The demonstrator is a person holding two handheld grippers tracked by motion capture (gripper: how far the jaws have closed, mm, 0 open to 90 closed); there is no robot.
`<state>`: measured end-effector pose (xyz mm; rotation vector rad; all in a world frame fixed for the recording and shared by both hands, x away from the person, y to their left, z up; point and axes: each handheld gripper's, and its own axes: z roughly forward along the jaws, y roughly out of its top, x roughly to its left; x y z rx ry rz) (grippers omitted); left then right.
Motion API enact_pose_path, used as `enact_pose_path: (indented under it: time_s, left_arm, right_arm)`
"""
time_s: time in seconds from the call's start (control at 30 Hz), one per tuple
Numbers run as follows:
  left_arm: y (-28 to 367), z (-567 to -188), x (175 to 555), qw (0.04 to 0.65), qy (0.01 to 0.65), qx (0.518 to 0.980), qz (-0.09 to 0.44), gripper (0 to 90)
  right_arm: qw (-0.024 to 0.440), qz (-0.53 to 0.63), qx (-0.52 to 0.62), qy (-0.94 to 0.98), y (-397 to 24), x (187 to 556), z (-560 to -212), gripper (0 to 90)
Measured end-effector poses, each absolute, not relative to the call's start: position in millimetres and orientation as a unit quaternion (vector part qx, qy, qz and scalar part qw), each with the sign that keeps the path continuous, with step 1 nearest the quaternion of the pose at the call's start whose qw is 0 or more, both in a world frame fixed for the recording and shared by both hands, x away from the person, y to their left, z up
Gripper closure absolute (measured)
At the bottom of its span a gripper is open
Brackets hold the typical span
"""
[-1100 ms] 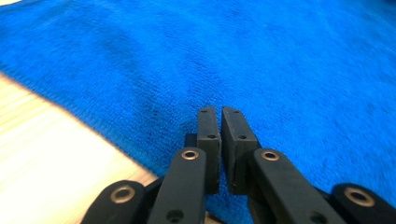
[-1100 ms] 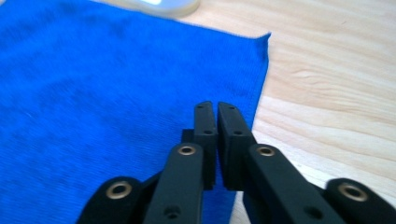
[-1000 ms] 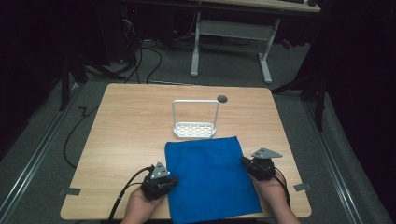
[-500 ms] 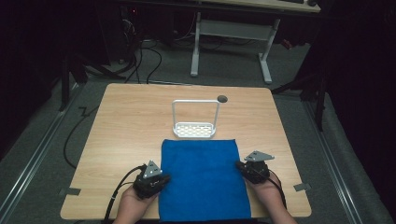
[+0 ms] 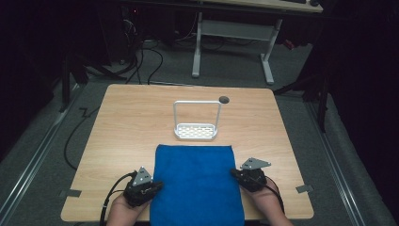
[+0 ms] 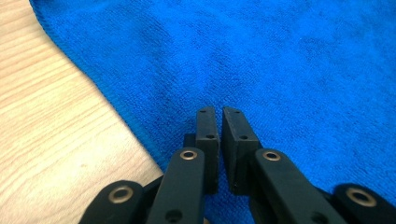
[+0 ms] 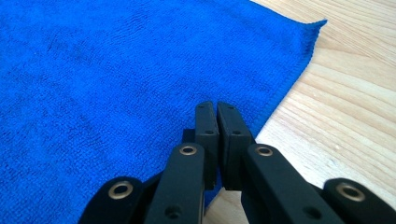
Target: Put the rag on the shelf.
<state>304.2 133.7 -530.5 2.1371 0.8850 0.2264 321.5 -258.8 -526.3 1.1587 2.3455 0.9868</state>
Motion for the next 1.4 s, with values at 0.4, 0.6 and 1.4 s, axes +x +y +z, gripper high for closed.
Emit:
enact_pose_path:
  time_s: [0.4,0.6,1.4]
  left_arm:
    - [150.9,-521.7,329.2,0.439,0.414,0.786,0.136,66.4]
    - [145.9,-521.1,366.7,0.431,0.436,0.773,0.162,61.4]
    - [131.7,-536.0,428.4,0.419,0.463,0.772,0.120,65.8]
  right_arm:
    - [0.213,0.378,0.410,0.802,-271.8,317.5,-517.5,78.7]
    - [0.225,0.379,0.413,0.797,-281.2,310.2,-516.2,76.6]
    - [0.232,0.387,0.434,0.780,-295.9,296.2,-524.7,65.6]
